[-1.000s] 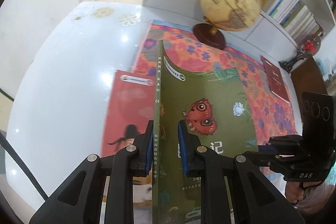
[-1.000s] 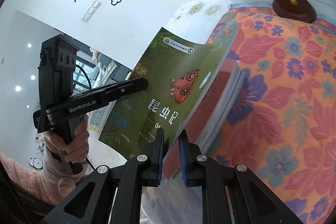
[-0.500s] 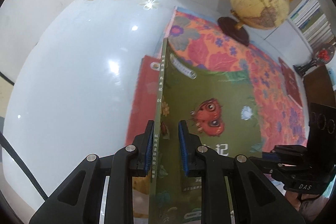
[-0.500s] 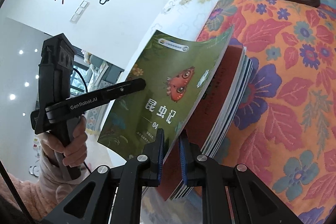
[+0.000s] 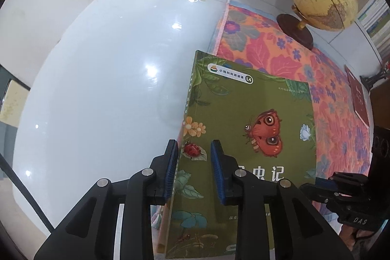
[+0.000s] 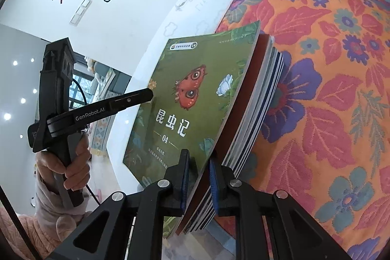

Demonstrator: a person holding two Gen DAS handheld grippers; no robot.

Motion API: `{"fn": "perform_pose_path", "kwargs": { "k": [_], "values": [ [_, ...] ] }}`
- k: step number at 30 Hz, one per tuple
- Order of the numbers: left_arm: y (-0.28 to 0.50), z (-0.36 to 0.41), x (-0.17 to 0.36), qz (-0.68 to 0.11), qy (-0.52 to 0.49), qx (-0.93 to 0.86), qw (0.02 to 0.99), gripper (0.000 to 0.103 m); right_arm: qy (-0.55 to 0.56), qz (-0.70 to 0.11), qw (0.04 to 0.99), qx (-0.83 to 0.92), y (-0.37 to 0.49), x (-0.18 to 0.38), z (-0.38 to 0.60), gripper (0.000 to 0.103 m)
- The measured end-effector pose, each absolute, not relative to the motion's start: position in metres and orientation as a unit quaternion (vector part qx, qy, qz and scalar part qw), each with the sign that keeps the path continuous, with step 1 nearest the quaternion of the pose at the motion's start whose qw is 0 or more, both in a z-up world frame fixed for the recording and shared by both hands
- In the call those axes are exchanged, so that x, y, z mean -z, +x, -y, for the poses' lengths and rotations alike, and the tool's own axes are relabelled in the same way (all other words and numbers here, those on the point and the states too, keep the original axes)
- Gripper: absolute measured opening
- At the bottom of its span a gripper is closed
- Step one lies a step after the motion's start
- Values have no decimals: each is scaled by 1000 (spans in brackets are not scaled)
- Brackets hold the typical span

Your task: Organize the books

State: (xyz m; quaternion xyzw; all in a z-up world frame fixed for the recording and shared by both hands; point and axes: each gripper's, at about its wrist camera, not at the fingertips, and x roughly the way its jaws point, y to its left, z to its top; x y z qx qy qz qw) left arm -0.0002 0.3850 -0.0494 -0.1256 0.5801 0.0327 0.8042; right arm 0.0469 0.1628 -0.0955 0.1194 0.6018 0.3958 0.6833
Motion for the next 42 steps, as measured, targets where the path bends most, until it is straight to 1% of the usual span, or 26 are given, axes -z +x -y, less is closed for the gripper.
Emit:
{"fn": "perform_pose_path", "kwargs": {
  "k": [9,12,14,16,19,21,24,30,33,37,40,42],
  "values": [
    [5,-377,51,-582,-98,-56,805,25,154,-608,679,-381,43,97,-152,16],
    [6,-372,45,-580,-77,-87,806,25,188,-606,676,-376,40,95,-131,20],
    [5,-366,36,-573,-65,-94,811,25,206,-601,678,-371,41,92,-109,25],
    [8,-356,24,-563,-67,-88,819,25,230,-591,683,-362,45,89,-80,34],
    [17,-334,10,-553,-71,-69,827,28,263,-570,697,-346,55,84,-28,34],
    [29,-310,3,-546,-63,-59,833,29,280,-545,715,-338,60,74,9,34],
    [50,-263,-1,-536,-59,-23,842,29,269,-504,761,-309,65,53,70,35],
    [111,-138,16,-543,-90,82,831,30,263,-475,814,-207,82,45,184,35],
    [135,-76,32,-543,-99,122,825,30,280,-466,829,-130,94,56,248,36],
    [171,11,64,-544,-131,173,810,30,334,-447,828,-51,110,79,333,36],
    [195,66,89,-554,-154,196,794,30,363,-429,827,-21,128,91,374,36],
    [204,86,99,-565,-152,189,789,30,376,-442,814,-24,143,104,388,37]
  ]
}}
